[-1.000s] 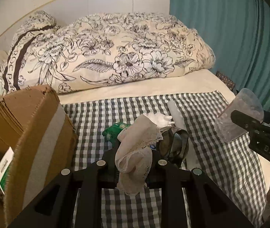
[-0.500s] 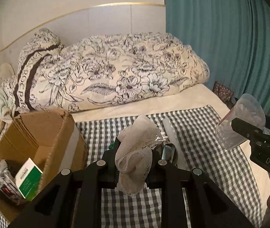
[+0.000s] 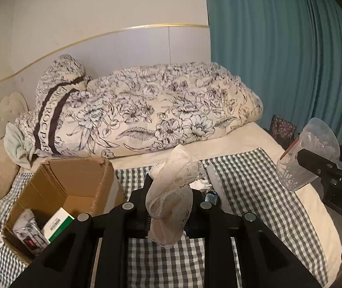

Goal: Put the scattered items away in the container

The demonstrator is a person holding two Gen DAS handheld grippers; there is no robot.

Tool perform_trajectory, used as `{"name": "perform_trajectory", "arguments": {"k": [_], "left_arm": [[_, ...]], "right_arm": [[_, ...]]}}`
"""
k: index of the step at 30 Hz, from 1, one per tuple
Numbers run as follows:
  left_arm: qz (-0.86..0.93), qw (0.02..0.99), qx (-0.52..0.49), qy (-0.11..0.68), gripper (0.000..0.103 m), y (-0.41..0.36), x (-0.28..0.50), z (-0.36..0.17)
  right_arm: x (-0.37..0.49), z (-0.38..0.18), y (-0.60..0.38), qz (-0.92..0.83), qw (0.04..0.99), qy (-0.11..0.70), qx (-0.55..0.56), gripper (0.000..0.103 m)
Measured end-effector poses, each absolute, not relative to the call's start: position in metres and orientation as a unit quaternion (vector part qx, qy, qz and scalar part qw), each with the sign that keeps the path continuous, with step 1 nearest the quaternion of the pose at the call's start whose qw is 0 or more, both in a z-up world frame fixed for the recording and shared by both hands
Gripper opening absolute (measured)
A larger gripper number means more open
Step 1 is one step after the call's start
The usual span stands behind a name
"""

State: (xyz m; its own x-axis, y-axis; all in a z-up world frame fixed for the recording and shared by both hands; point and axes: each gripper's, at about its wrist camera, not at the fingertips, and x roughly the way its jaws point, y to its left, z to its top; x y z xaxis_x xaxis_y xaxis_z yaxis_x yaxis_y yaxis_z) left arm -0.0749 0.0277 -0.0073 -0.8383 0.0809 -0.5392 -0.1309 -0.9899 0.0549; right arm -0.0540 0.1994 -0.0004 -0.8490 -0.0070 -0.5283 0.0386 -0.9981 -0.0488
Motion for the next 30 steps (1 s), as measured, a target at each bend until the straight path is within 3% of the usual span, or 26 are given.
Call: {"name": "perform_trajectory", "arguments": {"k": [30], "left_arm": [[0.965,-0.003,-0.263,0.005,0.02,-0.073,-0.035,0.021]], "right_arm": [[-0.03,0.028,0.11,-0.965,0.079,0.044,0.244,0.063]]}}
